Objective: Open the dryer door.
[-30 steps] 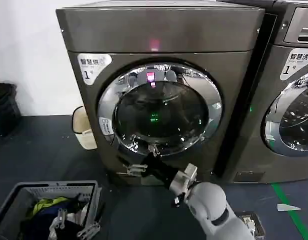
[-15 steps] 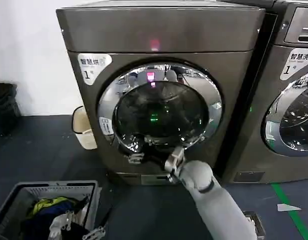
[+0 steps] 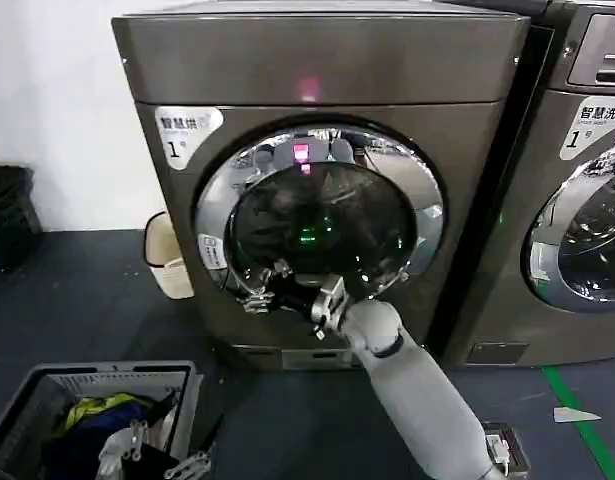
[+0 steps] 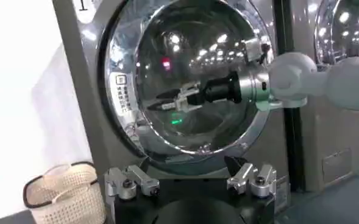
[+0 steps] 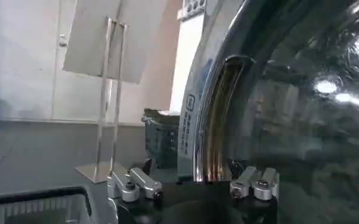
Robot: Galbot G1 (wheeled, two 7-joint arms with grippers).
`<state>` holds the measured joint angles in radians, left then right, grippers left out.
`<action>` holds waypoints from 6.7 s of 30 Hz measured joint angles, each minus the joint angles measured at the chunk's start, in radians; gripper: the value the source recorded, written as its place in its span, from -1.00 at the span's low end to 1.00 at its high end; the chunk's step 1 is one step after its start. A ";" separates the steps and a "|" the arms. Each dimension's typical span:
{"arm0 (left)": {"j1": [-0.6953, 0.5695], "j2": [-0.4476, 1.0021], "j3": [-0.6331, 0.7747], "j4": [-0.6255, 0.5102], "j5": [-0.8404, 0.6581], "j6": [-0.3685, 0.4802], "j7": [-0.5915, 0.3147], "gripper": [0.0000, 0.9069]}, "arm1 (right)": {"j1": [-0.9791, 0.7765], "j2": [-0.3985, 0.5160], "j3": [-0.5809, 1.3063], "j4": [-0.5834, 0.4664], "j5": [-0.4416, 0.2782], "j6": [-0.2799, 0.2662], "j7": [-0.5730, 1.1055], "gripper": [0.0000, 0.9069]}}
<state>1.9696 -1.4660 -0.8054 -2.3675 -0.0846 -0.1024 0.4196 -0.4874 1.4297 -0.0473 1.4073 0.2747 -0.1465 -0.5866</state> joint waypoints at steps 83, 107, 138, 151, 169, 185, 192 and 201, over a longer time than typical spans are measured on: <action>-0.477 0.508 -0.133 0.393 -0.629 0.074 0.000 1.00 | -0.135 -0.215 0.041 0.206 0.127 0.010 -0.637 1.00; -0.641 0.664 0.161 0.527 -0.654 0.035 0.170 1.00 | -0.281 -0.341 0.256 0.264 0.185 0.080 -0.830 1.00; -0.885 0.716 0.609 0.463 -0.608 0.010 0.262 1.00 | -0.737 -0.202 1.299 0.419 0.199 0.158 -0.477 1.00; -1.091 0.643 0.891 0.461 -0.572 0.038 0.182 1.00 | -0.878 -0.096 1.528 0.591 0.146 0.063 0.227 1.00; -1.399 0.460 1.235 0.601 -0.592 0.076 0.072 1.00 | -1.029 -0.096 1.899 0.647 0.031 -0.091 0.421 1.00; -1.542 0.309 1.370 0.741 -0.578 0.057 0.033 1.00 | -1.076 -0.122 2.115 0.609 0.015 -0.039 0.500 1.00; -1.591 0.219 1.412 0.830 -0.567 0.023 -0.012 1.00 | -1.100 -0.134 2.182 0.602 0.017 -0.029 0.485 1.00; -1.647 0.117 1.442 0.942 -0.561 -0.009 -0.067 1.00 | -1.117 -0.142 2.210 0.598 0.024 -0.016 0.465 1.00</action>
<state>0.3225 -1.3490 0.6370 -1.4260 -0.6451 -0.1112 0.3526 -1.6042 1.2881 2.1623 2.0053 0.2989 -0.1630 -0.1214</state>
